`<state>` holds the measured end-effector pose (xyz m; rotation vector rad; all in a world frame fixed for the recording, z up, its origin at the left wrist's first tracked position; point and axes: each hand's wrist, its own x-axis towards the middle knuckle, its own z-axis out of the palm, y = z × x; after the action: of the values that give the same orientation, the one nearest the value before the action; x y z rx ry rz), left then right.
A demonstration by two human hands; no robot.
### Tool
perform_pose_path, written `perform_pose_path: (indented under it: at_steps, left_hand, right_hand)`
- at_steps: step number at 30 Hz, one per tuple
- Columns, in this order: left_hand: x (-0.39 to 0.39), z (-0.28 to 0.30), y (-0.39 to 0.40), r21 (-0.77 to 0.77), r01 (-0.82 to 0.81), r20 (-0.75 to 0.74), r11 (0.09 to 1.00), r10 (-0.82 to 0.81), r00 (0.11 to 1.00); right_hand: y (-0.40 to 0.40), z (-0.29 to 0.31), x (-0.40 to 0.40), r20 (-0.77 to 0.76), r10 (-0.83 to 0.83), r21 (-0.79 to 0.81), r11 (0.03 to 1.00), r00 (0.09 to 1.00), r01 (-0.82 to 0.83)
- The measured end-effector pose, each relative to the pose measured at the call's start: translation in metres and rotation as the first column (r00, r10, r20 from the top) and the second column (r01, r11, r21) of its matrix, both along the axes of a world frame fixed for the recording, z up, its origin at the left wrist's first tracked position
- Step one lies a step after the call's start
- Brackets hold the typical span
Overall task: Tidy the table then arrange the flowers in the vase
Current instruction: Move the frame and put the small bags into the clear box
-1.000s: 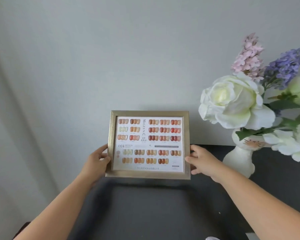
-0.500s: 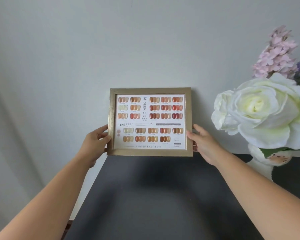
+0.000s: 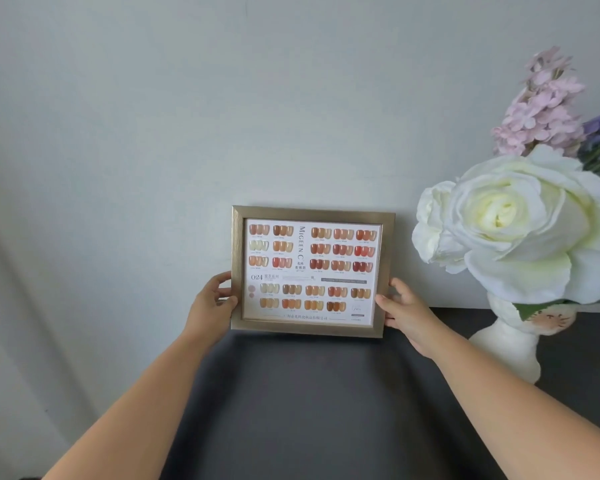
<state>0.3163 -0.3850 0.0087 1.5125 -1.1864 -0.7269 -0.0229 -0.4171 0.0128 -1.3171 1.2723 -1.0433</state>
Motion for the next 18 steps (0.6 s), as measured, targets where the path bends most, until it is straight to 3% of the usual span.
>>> perform_pose_path:
  at_steps: [13, 18]
  left_hand:
    - [-0.005, -0.023, 0.017, 0.048, -0.017, -0.069, 0.999, 0.02, 0.997]
    - [-0.008, -0.039, 0.028, 0.108, -0.035, -0.008, 0.994, 0.036, 0.999]
  right_hand:
    - [0.009, -0.018, -0.005, -0.047, 0.001, 0.048, 0.999, 0.999, 0.001]
    - [0.019, -0.031, -0.008, -0.127, 0.01, 0.083, 0.997, 0.992, 0.001]
